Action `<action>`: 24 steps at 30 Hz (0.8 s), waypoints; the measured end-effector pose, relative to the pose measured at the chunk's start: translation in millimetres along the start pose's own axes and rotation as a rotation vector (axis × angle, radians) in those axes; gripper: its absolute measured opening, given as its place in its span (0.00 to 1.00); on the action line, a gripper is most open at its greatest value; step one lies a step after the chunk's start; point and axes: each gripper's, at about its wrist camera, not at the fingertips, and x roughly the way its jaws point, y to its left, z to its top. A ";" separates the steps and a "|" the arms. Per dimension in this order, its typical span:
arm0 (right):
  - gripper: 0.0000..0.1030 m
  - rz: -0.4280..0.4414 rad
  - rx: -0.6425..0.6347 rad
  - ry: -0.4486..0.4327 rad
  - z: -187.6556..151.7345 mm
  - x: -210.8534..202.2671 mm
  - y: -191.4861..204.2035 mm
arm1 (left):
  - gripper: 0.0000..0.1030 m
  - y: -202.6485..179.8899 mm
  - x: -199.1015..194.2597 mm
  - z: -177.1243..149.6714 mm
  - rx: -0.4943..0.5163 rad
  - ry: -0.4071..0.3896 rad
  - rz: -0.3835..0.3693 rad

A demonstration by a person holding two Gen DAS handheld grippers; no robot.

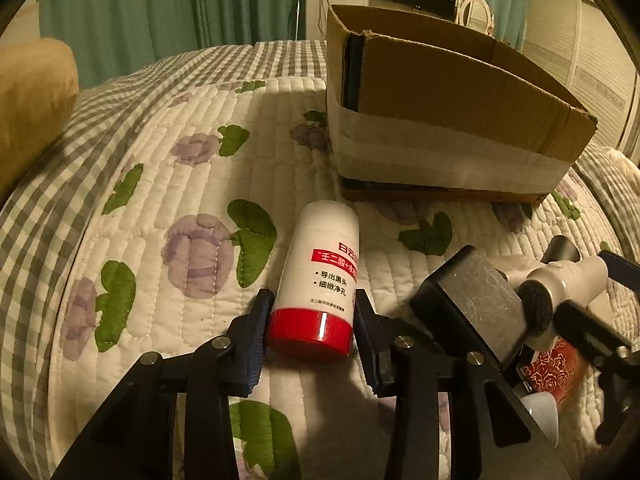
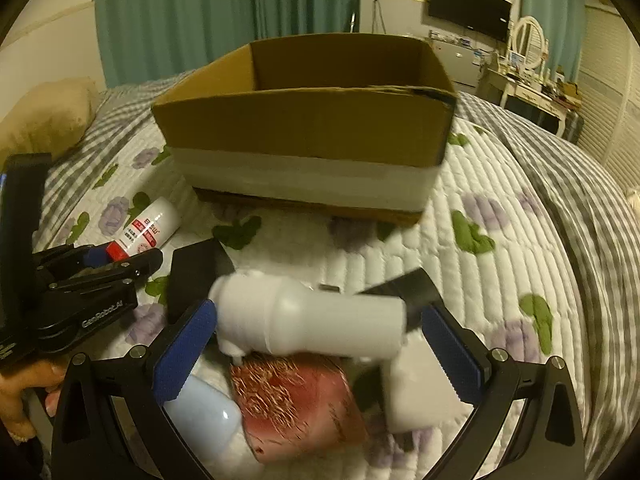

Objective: Organize rigid objects
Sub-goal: 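Grasp the red-capped white bottle with the left tool while the right tool grasps the white massager, then carry the bottle in the left tool and massager in the right tool over the box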

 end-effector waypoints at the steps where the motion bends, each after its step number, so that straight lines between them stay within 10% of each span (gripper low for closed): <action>1: 1.00 0.004 -0.008 0.010 1.8 3.4 4.1 | 0.39 -1.6 -1.8 -0.3 0.003 -0.002 0.002; 24: 0.99 -0.007 0.133 -0.008 -1.1 -3.3 -8.1 | 0.36 8.7 -53.9 -9.6 -0.001 -0.083 -0.014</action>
